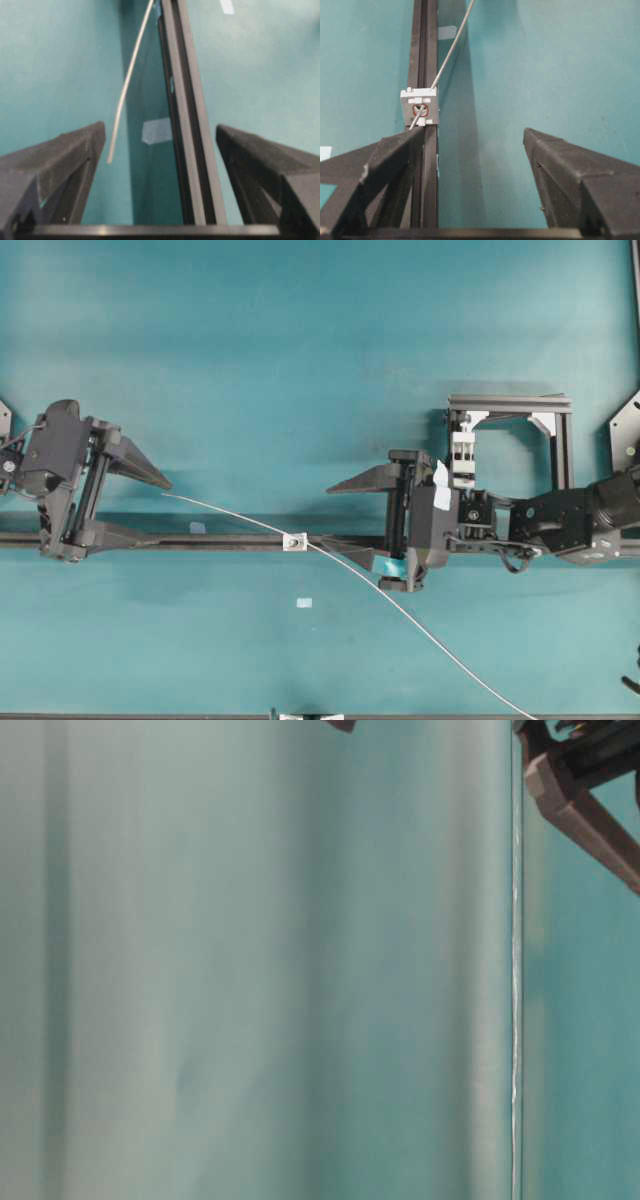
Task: Insert the wire through the hole in the metal fitting marked with a red label. (retake)
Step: 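Open the right gripper and move it back to the right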
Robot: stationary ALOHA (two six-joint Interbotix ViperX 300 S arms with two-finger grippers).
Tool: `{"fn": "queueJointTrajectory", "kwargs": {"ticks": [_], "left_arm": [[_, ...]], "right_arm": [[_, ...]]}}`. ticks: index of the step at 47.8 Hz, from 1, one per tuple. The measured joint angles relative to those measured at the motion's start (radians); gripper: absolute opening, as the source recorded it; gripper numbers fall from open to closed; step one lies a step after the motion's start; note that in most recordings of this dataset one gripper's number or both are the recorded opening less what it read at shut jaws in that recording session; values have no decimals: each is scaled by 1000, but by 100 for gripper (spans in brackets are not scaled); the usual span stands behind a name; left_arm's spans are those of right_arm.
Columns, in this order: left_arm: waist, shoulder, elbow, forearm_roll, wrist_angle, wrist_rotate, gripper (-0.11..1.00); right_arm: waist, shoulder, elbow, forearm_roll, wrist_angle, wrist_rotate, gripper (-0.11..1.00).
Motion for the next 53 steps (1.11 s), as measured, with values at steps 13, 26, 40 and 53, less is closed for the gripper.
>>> {"fn": "queueJointTrajectory", "kwargs": {"ticks": [13, 26, 40, 53], "left_arm": [[15, -14, 0, 0, 0, 17, 76], [83, -35, 0, 0, 0, 71, 76], [133, -35, -5, -2, 0, 98, 76], [195, -35, -6, 0, 0, 101, 76]], "right_arm": [[-8, -8, 5, 0, 0, -2, 87], [-55, -74, 51, 0, 0, -2, 87], [-89, -137, 89, 0, -2, -2, 87], [-100, -155, 95, 0, -2, -9, 87]]}}
